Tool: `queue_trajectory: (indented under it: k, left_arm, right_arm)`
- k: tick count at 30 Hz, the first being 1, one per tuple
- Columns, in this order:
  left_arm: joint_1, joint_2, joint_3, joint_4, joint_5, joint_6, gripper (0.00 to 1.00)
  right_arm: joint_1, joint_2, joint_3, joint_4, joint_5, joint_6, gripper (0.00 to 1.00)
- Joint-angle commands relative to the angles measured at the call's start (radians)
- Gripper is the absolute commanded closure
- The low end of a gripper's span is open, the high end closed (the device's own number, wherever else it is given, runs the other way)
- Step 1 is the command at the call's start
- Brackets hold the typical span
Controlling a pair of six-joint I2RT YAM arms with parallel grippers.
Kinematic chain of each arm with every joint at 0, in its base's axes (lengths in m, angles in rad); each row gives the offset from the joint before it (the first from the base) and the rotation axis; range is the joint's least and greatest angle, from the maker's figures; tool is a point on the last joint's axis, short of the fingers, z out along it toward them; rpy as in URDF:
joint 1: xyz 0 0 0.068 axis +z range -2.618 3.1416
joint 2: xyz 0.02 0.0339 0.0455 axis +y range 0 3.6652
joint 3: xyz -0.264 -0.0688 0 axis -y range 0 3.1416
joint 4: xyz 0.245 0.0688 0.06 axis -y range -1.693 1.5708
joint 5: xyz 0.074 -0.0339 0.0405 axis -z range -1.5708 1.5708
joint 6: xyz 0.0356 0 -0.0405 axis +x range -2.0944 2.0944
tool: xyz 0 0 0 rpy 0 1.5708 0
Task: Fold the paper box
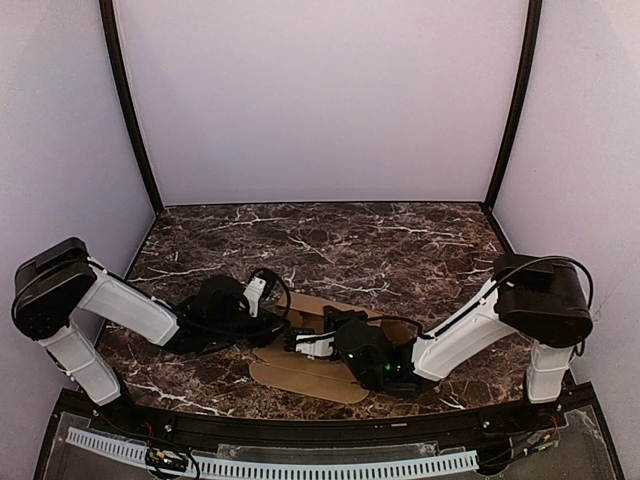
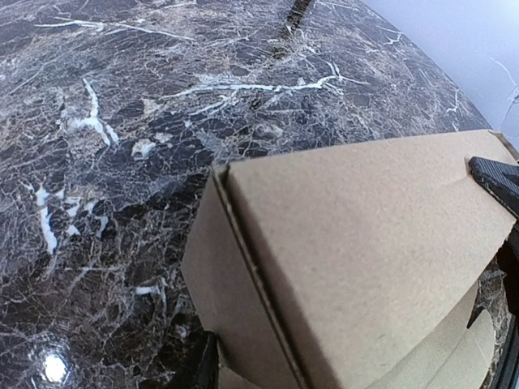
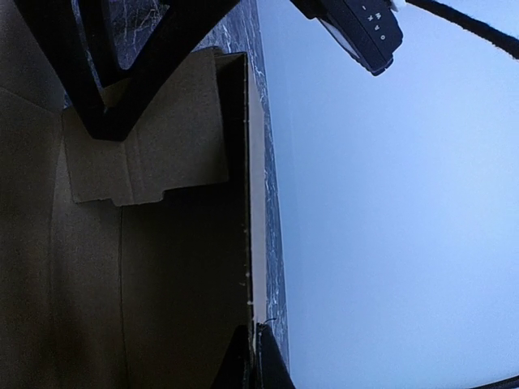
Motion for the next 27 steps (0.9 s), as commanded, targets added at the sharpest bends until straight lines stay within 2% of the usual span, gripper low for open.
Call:
queue_trajectory:
  k: [1, 12, 23, 27]
  left_arm:
    - [-0.015, -0.033, 0.004, 0.085, -0.129, 0.029, 0.69]
    - [-0.077, 0.003, 0.000, 0.156, -0.243, 0.036, 0.69]
    - [-0.146, 0.042, -0.011, 0.174, -0.366, 0.015, 0.74]
    - [-0.158, 0.052, -0.010, 0.184, -0.390, 0.010, 0.80]
  right_arm:
    - [0.033, 0.039, -0.031, -0.226, -0.073, 0.085, 1.00]
    - [0.041, 0.064, -0.005, -0.281, -0.053, 0.109, 1.00]
    - [0.054, 0.081, -0.017, -0.282, -0.034, 0.085, 1.00]
    - [0.057, 0.080, -0.004, -0.298, -0.038, 0.113, 1.00]
